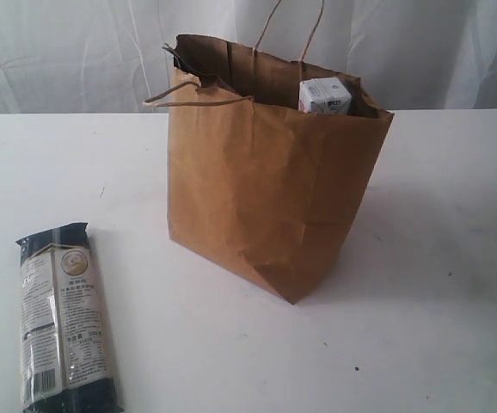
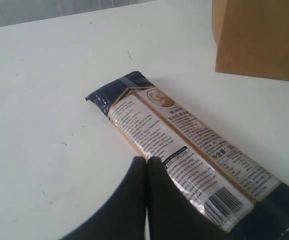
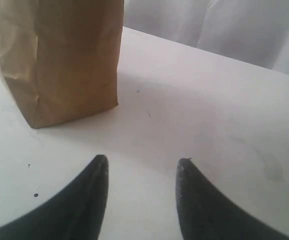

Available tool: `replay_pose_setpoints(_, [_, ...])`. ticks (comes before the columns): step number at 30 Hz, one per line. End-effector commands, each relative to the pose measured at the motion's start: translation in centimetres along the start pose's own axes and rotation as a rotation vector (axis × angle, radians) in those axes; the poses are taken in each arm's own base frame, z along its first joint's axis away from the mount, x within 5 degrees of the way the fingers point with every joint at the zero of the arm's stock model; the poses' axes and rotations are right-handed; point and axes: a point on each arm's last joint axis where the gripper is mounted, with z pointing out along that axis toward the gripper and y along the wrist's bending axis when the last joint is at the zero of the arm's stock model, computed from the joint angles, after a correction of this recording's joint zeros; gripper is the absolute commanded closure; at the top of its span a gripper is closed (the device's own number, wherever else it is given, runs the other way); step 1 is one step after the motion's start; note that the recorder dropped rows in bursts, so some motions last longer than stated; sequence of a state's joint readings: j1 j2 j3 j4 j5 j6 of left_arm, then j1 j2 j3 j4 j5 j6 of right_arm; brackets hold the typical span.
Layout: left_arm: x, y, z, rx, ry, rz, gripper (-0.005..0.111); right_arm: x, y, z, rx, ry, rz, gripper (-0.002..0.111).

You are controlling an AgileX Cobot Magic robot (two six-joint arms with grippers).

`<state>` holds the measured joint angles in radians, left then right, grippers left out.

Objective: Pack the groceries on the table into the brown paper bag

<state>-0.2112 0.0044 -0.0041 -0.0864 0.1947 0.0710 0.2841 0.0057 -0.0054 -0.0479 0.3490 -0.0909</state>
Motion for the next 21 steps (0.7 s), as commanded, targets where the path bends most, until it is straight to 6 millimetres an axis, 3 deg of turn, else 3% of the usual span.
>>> replay_pose_setpoints(1, [0.11,-0.02,0.02,0.001,-0.001,-0.003,0.107,-0.16,-0.06,0.01,0.009,-0.035,0.07,0.067])
replay_pose_setpoints(21, [0.11,-0.02,0.02,0.001,-0.001,-0.003,0.107,-0.45,-0.07,0.0,0.009,-0.067,0.1,0.067])
